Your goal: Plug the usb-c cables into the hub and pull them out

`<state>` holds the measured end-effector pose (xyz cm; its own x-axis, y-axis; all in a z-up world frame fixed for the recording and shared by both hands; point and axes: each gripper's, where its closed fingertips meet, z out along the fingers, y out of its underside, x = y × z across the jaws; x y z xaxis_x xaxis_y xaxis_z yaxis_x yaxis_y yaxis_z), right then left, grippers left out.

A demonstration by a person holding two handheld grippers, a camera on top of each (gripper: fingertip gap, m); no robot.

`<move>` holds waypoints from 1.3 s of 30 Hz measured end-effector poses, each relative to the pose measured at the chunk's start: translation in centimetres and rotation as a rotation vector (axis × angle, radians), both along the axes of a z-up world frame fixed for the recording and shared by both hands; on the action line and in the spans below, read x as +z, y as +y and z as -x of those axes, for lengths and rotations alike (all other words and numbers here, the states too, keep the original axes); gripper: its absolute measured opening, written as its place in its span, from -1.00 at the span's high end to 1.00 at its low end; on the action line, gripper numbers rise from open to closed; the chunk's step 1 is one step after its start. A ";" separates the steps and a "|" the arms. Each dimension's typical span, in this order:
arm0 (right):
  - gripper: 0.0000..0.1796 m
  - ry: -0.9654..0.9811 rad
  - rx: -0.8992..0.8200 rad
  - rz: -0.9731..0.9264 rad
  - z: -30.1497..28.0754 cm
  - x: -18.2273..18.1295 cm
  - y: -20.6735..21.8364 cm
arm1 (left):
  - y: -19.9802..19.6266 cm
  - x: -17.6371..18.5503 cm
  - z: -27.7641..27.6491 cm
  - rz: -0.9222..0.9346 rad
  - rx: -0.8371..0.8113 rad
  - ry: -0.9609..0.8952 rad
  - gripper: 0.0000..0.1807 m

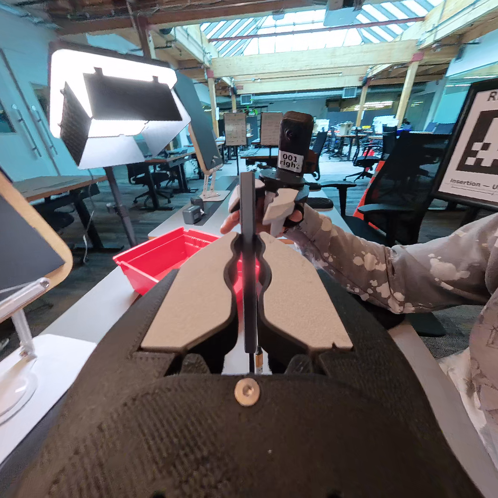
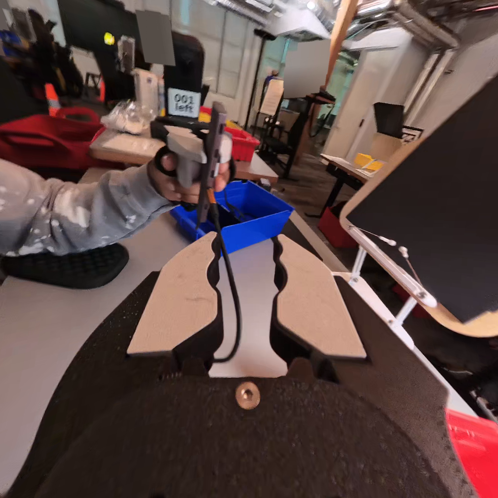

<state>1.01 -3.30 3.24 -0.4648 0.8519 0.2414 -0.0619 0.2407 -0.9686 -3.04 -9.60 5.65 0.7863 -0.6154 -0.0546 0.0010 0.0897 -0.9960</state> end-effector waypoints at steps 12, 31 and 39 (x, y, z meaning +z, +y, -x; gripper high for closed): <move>0.90 -0.129 0.037 -0.162 2.2 -3.3 -5.0 | 1.3 -1.5 -3.1 -0.042 -0.021 0.068 0.89; 0.92 -0.142 0.067 -0.177 0.8 -2.9 -5.2 | 0.7 -4.4 -2.7 0.089 -0.059 0.227 0.69; 0.92 -0.109 0.052 -0.161 1.2 -2.5 -5.0 | 1.2 -4.7 -2.9 0.079 -0.007 0.321 0.88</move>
<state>-0.18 -8.25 0.72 -0.5380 0.7805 0.3185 0.0246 0.3922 -0.9196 -0.12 -8.36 0.96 0.7325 -0.6328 -0.2510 -0.3138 0.0133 -0.9494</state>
